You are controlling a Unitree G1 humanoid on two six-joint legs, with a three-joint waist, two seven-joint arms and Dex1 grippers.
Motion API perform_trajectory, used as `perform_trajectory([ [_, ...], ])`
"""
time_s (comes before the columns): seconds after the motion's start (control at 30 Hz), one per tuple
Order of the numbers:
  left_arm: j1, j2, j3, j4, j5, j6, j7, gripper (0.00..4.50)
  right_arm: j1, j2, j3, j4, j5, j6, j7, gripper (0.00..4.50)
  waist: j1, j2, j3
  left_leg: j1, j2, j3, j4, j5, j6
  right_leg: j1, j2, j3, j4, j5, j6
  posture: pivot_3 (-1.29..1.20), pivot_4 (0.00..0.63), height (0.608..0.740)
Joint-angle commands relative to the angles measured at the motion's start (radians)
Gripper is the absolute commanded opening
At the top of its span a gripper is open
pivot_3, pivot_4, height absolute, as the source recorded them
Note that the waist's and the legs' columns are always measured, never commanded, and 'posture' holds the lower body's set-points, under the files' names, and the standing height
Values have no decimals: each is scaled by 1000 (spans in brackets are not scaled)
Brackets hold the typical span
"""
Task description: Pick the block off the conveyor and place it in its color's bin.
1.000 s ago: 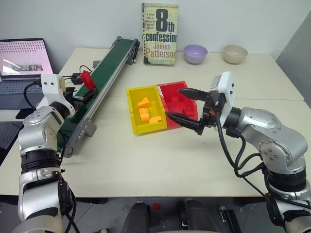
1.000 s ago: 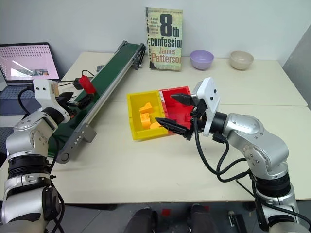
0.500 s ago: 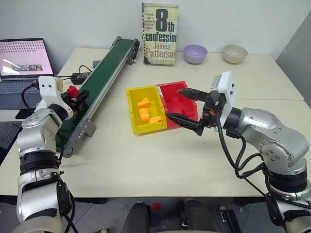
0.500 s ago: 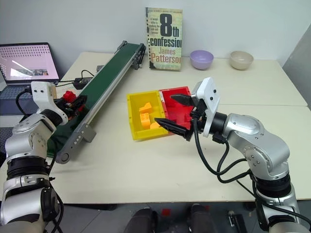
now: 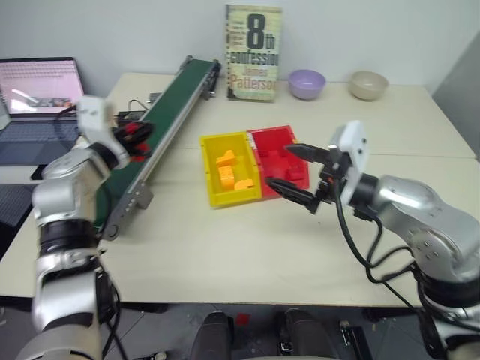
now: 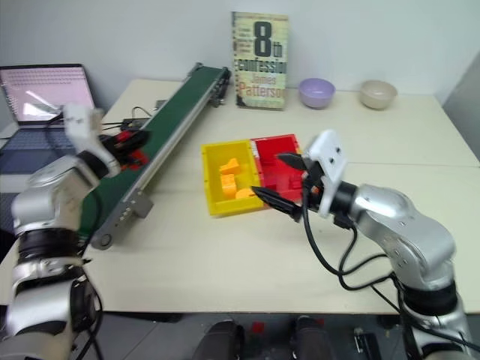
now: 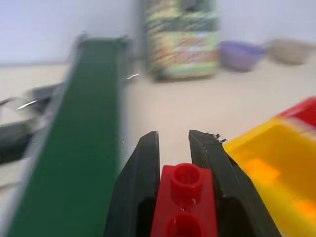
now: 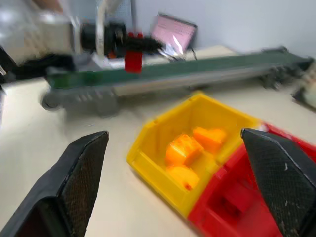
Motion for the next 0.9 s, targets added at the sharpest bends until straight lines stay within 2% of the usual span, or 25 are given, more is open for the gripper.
perform_trajectory([
  [0.03,-131,-91,-107,60,26,-49,-95,572,32,22,-76,-88,-12,35,-113,4500,-7,0,0,0,0,2,0,0,0,-1,0,2,0,0,0,0,150,740],
  [0.13,-229,-181,-174,191,59,-119,-173,572,43,34,-74,-113,-34,50,-167,4500,-36,0,0,1,0,5,0,0,0,-2,0,8,-1,1,2,0,150,740],
  [0.27,-326,-277,-233,371,119,-238,-243,572,62,47,-74,-143,-53,69,-222,4500,-44,0,0,1,0,5,-1,0,0,-2,5,6,0,1,2,0,150,740],
  [0.53,-427,-332,-241,641,210,-438,-246,572,104,108,-129,-212,-42,131,-334,4500,-44,0,0,1,5,3,-2,0,1,-5,14,4,3,0,0,0,150,740],
  [0.6,-445,-342,-218,685,200,-453,-254,1280,117,113,-139,-227,-41,142,-346,4500,-42,0,0,1,5,3,-2,0,1,-5,14,4,2,0,0,0,150,740],
  [0.8,-483,-361,-166,751,189,-481,-250,2551,112,110,-154,-235,-32,159,-355,4500,-41,0,0,0,3,4,-1,0,1,-4,10,5,1,0,0,0,150,740],
  [0.9,-490,-362,-142,756,182,-483,-248,2989,105,107,-153,-229,-30,159,-353,4500,-41,0,0,0,3,4,-1,0,1,-5,10,5,1,0,0,0,150,740],
])
